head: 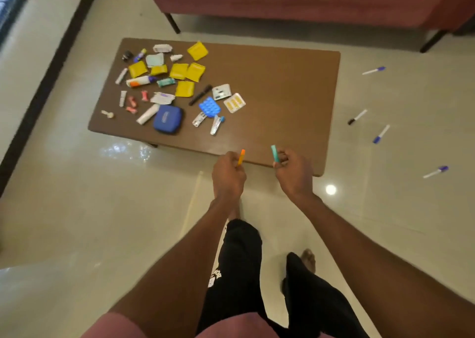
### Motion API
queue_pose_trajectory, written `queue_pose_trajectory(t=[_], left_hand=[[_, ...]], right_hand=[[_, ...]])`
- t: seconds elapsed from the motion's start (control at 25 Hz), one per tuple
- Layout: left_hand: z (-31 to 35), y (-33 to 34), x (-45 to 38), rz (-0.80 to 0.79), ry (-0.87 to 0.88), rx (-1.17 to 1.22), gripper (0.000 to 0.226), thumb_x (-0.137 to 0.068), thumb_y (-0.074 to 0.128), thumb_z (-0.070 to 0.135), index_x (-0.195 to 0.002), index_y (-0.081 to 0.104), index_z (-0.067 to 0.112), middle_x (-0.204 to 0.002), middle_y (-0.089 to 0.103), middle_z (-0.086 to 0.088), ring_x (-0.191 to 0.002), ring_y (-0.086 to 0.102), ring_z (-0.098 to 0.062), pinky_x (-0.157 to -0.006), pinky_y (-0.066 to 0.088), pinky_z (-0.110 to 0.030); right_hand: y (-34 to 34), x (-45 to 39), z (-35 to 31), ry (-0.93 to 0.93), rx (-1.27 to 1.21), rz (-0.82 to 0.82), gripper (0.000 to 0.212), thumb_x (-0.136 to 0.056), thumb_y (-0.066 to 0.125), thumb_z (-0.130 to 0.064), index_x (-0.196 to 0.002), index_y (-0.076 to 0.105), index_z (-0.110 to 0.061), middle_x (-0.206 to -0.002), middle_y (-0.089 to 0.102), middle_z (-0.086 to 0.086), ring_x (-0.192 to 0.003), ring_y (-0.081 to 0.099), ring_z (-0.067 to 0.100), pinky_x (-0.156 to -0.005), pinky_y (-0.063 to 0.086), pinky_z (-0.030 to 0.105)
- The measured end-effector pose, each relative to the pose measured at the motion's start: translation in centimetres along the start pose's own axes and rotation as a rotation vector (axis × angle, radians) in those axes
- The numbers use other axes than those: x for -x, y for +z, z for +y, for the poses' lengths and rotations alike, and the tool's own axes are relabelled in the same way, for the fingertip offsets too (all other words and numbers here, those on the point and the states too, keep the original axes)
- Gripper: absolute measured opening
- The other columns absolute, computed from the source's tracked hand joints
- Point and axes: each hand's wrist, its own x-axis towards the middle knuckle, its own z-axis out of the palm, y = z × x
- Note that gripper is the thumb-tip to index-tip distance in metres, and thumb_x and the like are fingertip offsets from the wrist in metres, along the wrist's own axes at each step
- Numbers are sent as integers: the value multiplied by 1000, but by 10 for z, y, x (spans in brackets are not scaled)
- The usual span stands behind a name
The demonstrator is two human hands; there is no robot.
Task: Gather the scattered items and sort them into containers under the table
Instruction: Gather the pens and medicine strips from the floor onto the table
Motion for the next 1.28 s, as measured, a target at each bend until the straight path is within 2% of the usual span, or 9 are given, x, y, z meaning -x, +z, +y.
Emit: queue_pose_trajectory(t=[0.24,0.32,0.4,0.52,0.72,0.92,1.04,1.16,1.28], left_hand=[[-79,-19,-146,57,-195,35,17,-87,64,8,-102,68,17,-92,71,-3,-85,66,-23,-73,52,-35],[-107,-13,-200,63,-276,31,19,-89,64,8,-106,68,16,-96,72,-4,-87,65,-20,-74,47,-30],[-131,-5,-244,37,-352,22,21,-92,64,8,-112,68,14,-99,71,-3,-86,60,-16,-75,43,-27],[-159,10,-293,-24,-444,72,20,-92,68,12,-111,67,19,-96,69,2,-87,63,-16,-78,53,-31],[-169,25,-326,-116,-437,134,26,-91,74,20,-112,60,24,-91,61,7,-81,58,-10,-62,41,-20],[-152,18,-310,2,-152,-248,36,-98,62,42,-123,53,17,-122,50,-2,-109,50,-20,-77,44,-33],[-116,28,-285,49,97,-210,28,-103,54,36,-121,58,14,-116,54,-7,-109,49,-27,-87,48,-43],[-69,63,-248,-24,338,-181,19,-104,54,28,-117,60,16,-116,60,-5,-110,53,-29,-106,40,-35],[-8,120,-195,-138,418,-112,17,-106,51,31,-114,60,20,-113,58,2,-103,52,-21,-84,48,-38]], right_hand=[[133,-112,-48,5,95,-91,18,-84,70,-10,-101,71,-16,-94,71,0,-89,65,22,-72,44,30],[185,-151,-54,57,166,-110,16,-83,71,-12,-97,70,-18,-93,72,0,-90,65,25,-70,41,30],[225,-182,-53,135,219,-114,17,-82,72,-17,-98,69,-20,-96,73,2,-93,66,28,-75,49,35],[267,-216,-46,190,296,-113,18,-83,73,-19,-101,68,-18,-103,70,7,-100,65,31,-83,51,39],[290,-243,-43,214,442,-94,30,-90,67,-19,-118,61,-13,-123,60,11,-116,57,32,-89,47,41],[271,-237,-40,167,526,14,41,-93,66,-32,-128,54,-15,-126,56,10,-118,53,30,-90,46,40],[233,-225,-34,145,458,89,39,-95,60,-30,-131,53,-16,-124,57,8,-114,54,29,-85,47,40],[174,-212,-7,54,403,119,35,-97,57,-25,-132,52,-19,-126,56,3,-110,55,24,-82,52,37],[91,-198,39,58,351,207,33,-101,56,-25,-133,51,-20,-129,54,0,-110,55,17,-81,54,30]])
